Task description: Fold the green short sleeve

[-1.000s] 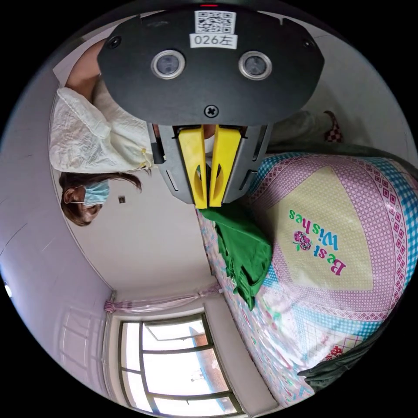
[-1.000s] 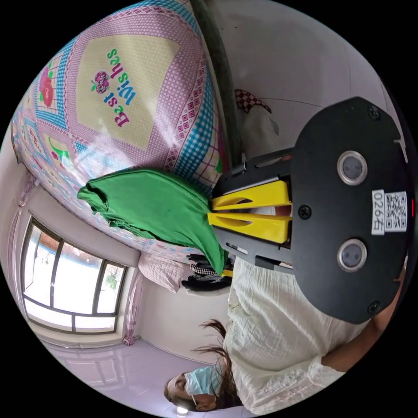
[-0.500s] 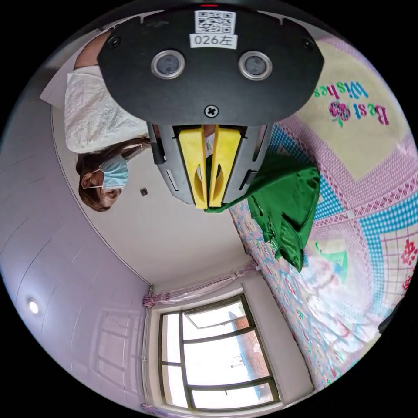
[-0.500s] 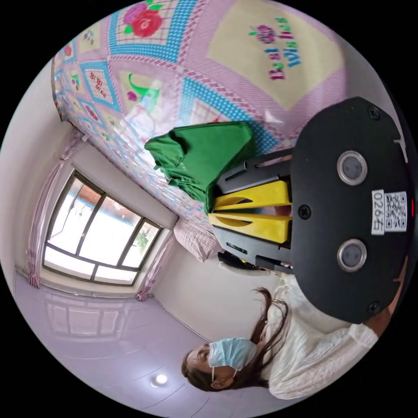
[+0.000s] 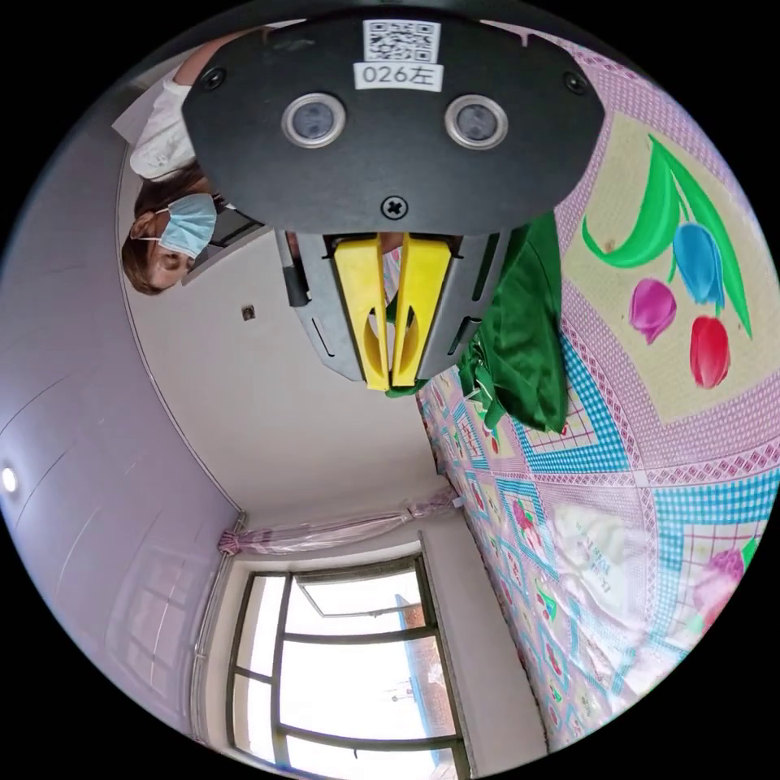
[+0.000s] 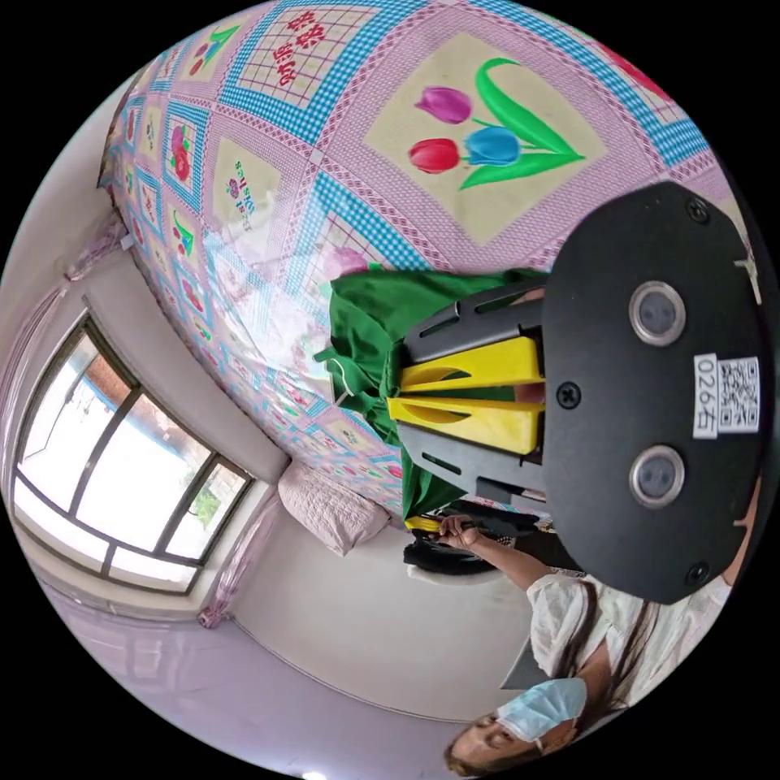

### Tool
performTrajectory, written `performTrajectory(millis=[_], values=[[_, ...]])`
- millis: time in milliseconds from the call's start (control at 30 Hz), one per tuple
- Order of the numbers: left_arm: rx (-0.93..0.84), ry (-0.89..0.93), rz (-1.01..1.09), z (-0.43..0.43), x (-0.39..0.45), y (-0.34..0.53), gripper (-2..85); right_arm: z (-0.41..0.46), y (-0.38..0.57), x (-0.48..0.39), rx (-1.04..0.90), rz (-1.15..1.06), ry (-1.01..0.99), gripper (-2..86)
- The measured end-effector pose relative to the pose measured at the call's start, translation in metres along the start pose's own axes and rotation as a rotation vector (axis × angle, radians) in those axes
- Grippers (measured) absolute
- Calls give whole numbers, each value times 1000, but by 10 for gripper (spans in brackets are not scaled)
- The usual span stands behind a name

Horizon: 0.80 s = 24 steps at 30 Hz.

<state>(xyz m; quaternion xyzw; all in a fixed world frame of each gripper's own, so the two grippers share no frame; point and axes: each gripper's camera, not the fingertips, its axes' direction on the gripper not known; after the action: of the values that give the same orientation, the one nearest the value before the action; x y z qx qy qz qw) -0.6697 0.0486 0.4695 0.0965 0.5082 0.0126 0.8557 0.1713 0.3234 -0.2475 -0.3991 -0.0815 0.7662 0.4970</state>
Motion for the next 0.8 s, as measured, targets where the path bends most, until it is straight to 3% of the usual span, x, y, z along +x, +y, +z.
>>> performTrajectory(millis=[233, 367, 533, 600, 667, 800], values=[[-12, -139, -169, 70, -50, -80, -9, 91, -68, 80, -86, 167, -41, -3], [-30, -147, -205, 96, -62, -107, -10, 127, -79, 124, -44, 283, -43, 37], [-12, -162, -147, 108, -40, -124, -10, 147, -67, 124, -48, 227, 41, 47], [-108, -297, -100, 126, -25, -125, -10, 161, -59, 106, -77, 118, 204, 49], [-328, -536, 10, 171, -4, -121, -10, 176, -54, 92, -112, 31, 345, 55], [-630, -657, 279, 259, 27, -96, -10, 218, -45, 73, -188, -109, 546, 69]])
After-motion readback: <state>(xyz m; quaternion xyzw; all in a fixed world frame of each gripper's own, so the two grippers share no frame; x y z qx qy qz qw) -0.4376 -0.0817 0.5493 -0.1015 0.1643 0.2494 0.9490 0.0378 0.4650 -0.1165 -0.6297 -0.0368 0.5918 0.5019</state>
